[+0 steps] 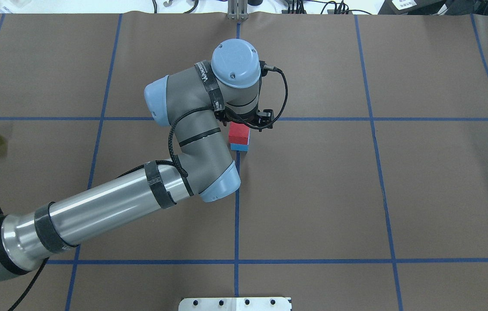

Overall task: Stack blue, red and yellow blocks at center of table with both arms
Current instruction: 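Lower the red cube onto the blue cube and open the left gripper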

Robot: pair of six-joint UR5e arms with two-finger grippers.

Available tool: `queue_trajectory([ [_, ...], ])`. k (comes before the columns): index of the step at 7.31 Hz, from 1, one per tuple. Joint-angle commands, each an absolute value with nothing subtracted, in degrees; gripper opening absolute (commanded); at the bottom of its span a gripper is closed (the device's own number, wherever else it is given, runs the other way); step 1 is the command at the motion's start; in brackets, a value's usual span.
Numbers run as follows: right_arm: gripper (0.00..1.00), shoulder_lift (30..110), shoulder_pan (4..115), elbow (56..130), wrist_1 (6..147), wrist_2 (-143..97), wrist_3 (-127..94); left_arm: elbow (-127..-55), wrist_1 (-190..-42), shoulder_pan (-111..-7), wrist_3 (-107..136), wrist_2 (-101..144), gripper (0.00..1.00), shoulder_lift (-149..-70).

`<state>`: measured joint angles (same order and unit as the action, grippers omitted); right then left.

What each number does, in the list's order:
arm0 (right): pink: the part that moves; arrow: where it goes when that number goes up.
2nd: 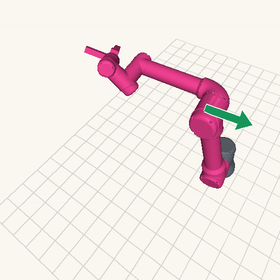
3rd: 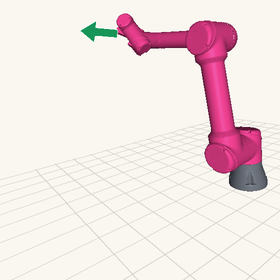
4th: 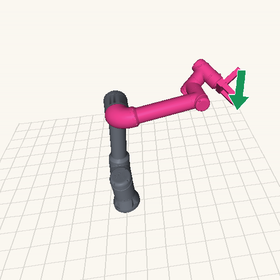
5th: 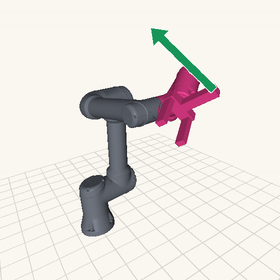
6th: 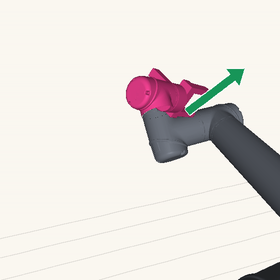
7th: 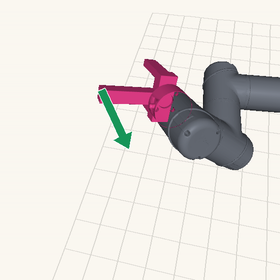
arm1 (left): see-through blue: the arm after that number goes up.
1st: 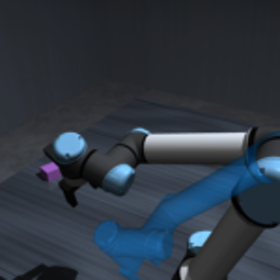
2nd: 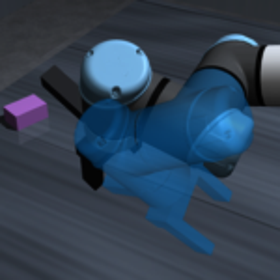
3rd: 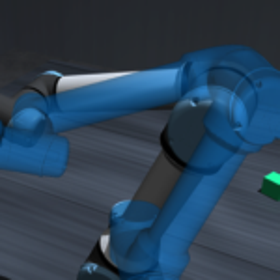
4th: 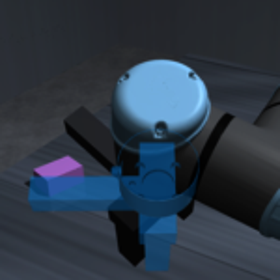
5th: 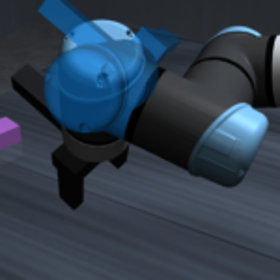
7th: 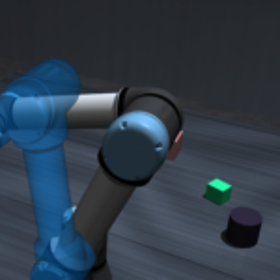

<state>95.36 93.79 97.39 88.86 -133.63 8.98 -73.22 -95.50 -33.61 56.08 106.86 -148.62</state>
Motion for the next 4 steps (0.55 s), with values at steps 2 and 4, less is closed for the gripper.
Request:
queue_trajectory([
  [2,1.00,95.36,93.87,97.38,88.86,-133.59,9.05,-92.63,-87.64,-40.57,44.00,114.04,1.00,-136.49],
  [4,1.00,95.45,93.87,97.38,88.86,-133.59,8.96,-104.46,-87.63,-50.48,23.14,119.33,1.00,-120.05],
])
